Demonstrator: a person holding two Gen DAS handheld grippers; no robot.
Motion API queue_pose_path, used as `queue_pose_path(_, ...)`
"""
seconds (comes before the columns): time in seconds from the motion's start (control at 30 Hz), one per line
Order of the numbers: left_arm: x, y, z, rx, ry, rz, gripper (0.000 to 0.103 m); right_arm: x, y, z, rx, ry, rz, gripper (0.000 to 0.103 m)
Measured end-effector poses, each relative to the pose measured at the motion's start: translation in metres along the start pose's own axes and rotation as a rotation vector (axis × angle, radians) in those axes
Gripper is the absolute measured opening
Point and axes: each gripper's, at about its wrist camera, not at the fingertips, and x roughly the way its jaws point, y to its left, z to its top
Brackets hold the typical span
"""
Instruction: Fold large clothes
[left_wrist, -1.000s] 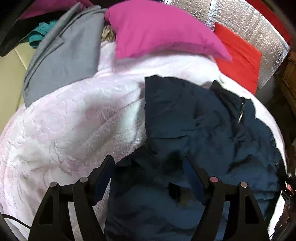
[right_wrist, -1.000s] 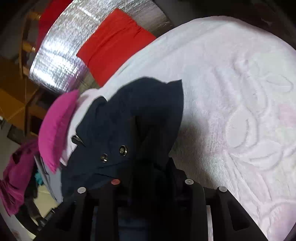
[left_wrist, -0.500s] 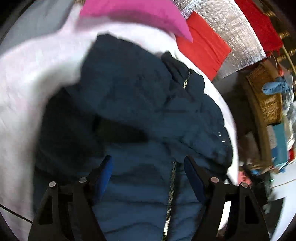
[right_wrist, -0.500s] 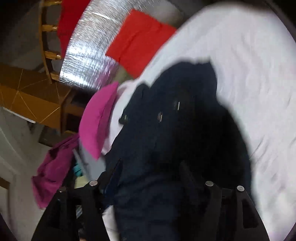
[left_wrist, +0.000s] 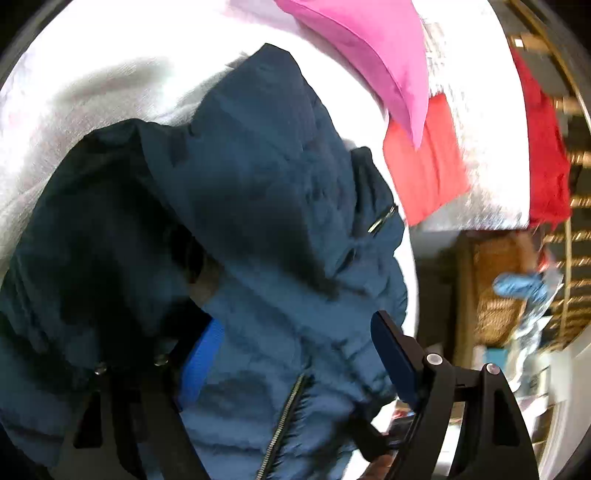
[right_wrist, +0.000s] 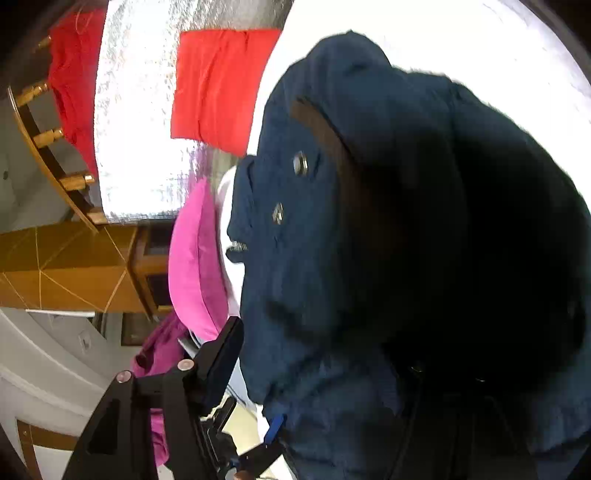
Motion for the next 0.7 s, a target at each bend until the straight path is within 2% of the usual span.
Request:
queue_pose_path(0.13,0.007,0.008,0.009,-0.032,-0.017,-0.016,0.083,0.001,-0.002,0.004,0.023,-0.036,0.002,0.068)
queue_pose_path(0.17,0.008,0.011,0.011,-0.052,-0.027,-0.032,0.082,-0.001,-0.002,0.004,0.016,-0.042,-0.004,0.063)
queue_pose_path(0.2,0.010,0.014,0.013,-0.071,-0.030,-0.045,0.081,0.000,0.000,0.003,0.000,-0.051,-0.023,0.052)
queue_pose_path(0.23,0.008,0.018,0.014,-0.082,-0.033,-0.056,0.079,0.001,0.000,0.003,-0.019,-0.058,-0.057,0.046)
queue_pose_path(0.27,0.009,0.021,0.016,-0.092,-0.040,-0.060,0.074,0.001,-0.001,0.005,-0.027,-0.060,-0.076,0.035)
queue_pose_path(0.3,0.009,0.024,0.018,-0.098,-0.049,-0.050,0.056,0.003,-0.002,0.005,-0.031,-0.062,-0.085,0.030)
queue_pose_path(0.33,0.011,0.027,0.019,-0.099,-0.050,-0.040,0.044,0.003,-0.002,0.004,-0.031,-0.067,-0.088,0.028)
queue_pose_path(0.37,0.013,0.028,0.020,-0.100,-0.050,-0.041,0.041,0.003,-0.001,0.004,-0.043,-0.070,-0.092,0.024)
queue_pose_path(0.4,0.013,0.029,0.019,-0.101,-0.054,-0.056,0.031,0.001,0.002,0.003,-0.065,-0.077,-0.097,0.022)
queue_pose_path(0.43,0.012,0.028,0.019,-0.098,-0.061,-0.061,0.026,-0.001,0.009,0.001,-0.100,-0.089,-0.108,0.020)
queue_pose_path(0.53,0.002,0.020,0.016,-0.057,-0.088,-0.068,0.019,-0.011,0.026,-0.006,-0.203,-0.124,-0.135,0.016)
queue_pose_path(0.7,-0.017,0.006,0.008,-0.003,-0.116,-0.062,0.017,-0.029,0.046,-0.018,-0.273,-0.144,-0.130,0.016)
